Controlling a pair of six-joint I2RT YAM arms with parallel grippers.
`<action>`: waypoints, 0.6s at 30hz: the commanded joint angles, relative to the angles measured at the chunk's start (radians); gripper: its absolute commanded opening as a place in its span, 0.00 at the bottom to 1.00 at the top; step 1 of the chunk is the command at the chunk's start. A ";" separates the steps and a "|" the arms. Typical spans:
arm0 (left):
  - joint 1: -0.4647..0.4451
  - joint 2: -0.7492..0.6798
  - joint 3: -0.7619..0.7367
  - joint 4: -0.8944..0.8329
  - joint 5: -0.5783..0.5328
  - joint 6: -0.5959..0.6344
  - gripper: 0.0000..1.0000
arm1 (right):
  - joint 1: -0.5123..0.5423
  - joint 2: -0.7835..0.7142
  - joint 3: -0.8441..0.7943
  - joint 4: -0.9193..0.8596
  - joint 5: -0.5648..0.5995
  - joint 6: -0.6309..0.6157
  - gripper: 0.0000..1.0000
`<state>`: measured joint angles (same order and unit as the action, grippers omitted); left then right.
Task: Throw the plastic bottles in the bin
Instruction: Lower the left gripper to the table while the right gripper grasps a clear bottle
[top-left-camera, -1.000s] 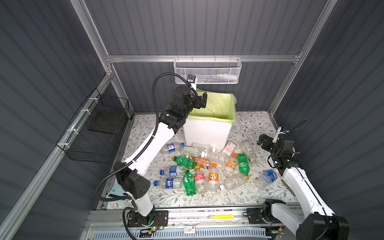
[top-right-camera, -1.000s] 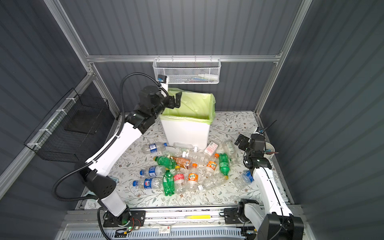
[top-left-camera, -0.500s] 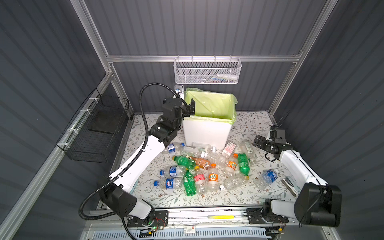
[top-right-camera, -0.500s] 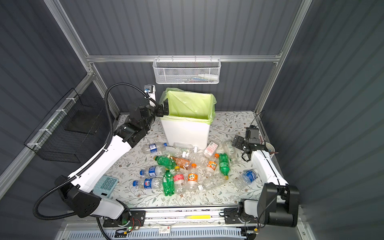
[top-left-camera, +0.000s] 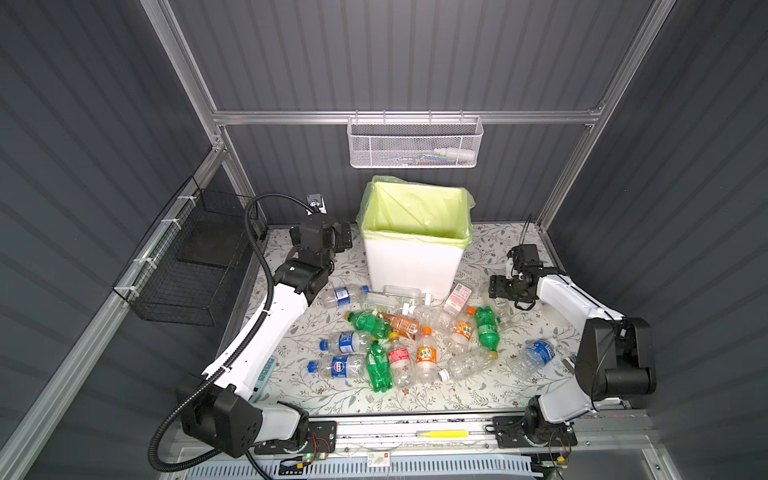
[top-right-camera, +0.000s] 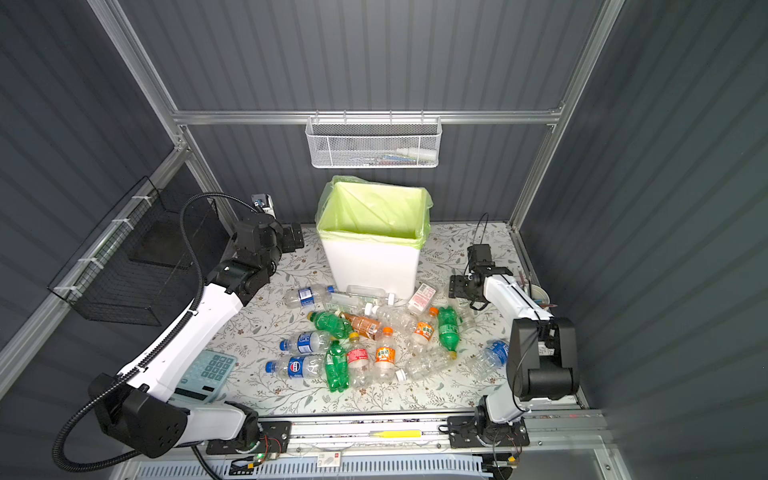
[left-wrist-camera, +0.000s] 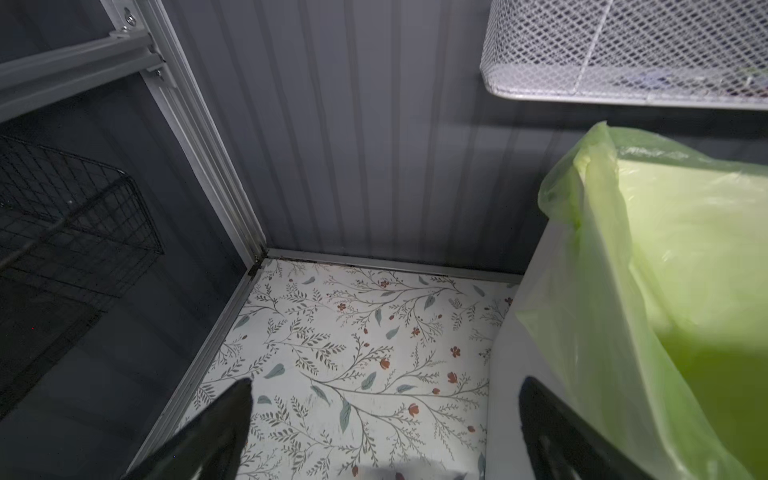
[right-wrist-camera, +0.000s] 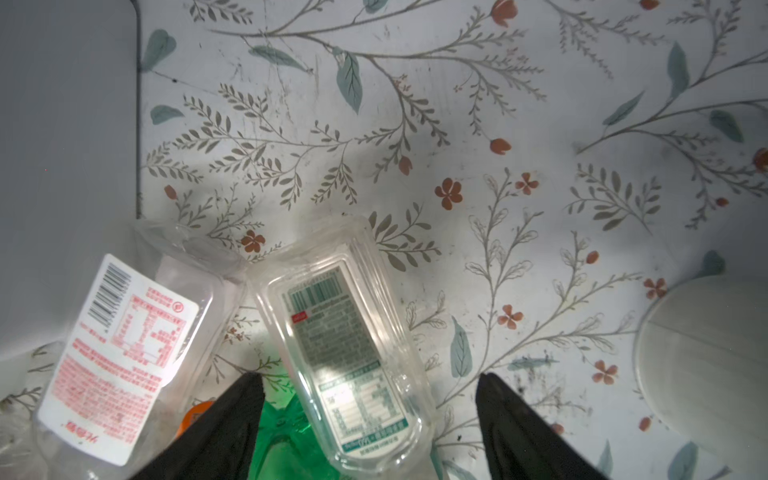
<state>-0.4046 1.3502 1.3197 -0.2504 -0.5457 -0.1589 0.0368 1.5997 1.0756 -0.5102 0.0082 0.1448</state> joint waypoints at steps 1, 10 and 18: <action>0.006 -0.016 -0.029 -0.027 -0.021 -0.043 1.00 | 0.007 0.035 0.036 -0.042 0.015 -0.039 0.80; 0.018 0.001 -0.061 -0.043 -0.017 -0.079 1.00 | 0.020 0.119 0.076 -0.031 0.009 -0.057 0.76; 0.033 0.013 -0.080 -0.047 -0.016 -0.100 1.00 | 0.020 0.154 0.087 -0.024 -0.008 -0.057 0.67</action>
<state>-0.3782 1.3544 1.2514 -0.2783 -0.5510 -0.2344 0.0536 1.7496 1.1412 -0.5251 0.0059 0.0891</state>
